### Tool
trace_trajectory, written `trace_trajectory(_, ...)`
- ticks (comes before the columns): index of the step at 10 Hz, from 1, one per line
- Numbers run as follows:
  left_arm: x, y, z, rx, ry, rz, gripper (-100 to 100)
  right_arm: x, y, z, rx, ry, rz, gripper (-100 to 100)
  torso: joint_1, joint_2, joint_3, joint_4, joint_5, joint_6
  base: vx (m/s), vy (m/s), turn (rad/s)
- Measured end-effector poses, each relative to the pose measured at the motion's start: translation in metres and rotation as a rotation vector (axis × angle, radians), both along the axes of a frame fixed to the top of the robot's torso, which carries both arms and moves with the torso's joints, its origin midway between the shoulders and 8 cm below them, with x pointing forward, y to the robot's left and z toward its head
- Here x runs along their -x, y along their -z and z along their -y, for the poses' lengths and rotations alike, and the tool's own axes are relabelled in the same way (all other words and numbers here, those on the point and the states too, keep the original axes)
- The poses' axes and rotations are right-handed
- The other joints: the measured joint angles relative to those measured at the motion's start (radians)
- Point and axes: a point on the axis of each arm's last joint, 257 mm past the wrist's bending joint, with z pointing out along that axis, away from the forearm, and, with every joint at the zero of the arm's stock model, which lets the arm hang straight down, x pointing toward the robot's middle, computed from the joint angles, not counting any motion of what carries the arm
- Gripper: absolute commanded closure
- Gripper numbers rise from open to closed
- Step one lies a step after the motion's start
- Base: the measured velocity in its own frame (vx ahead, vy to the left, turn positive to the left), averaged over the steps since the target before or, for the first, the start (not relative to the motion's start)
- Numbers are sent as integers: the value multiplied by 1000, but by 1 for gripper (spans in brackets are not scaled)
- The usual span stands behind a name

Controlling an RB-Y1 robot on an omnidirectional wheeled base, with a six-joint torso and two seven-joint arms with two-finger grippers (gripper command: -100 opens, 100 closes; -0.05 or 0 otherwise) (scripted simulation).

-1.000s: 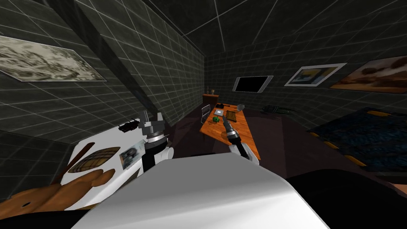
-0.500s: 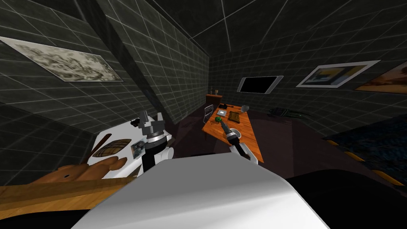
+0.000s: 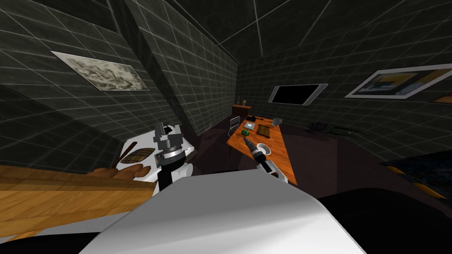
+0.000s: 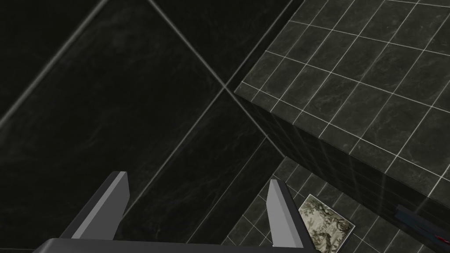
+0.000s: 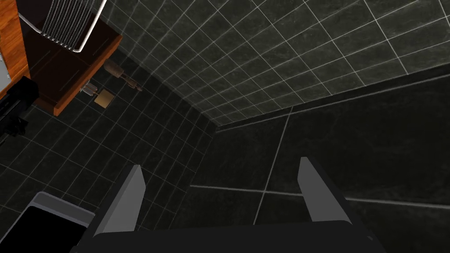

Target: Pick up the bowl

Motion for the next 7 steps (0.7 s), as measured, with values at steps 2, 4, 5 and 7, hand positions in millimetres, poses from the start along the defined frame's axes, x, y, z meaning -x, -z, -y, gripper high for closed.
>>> trace_trajectory(2,0,0,0,0,0,0,0,5,35,15,102,-2,-79,-100,0,2,1,0,0,-1,-51,-3,243)
trace_trajectory(4,0,0,0,0,0,0,0,10,62,26,143,11,-138,-100,0,0,0,0,0,0,-20,-3,146)
trace_trajectory(5,0,0,0,0,0,0,0,14,76,33,183,9,-168,-100,0,0,0,0,0,-1,-23,-8,147)
trace_trajectory(7,0,0,0,0,0,0,0,19,107,42,251,11,-232,-100,-1,0,0,0,0,-1,-32,-7,195)
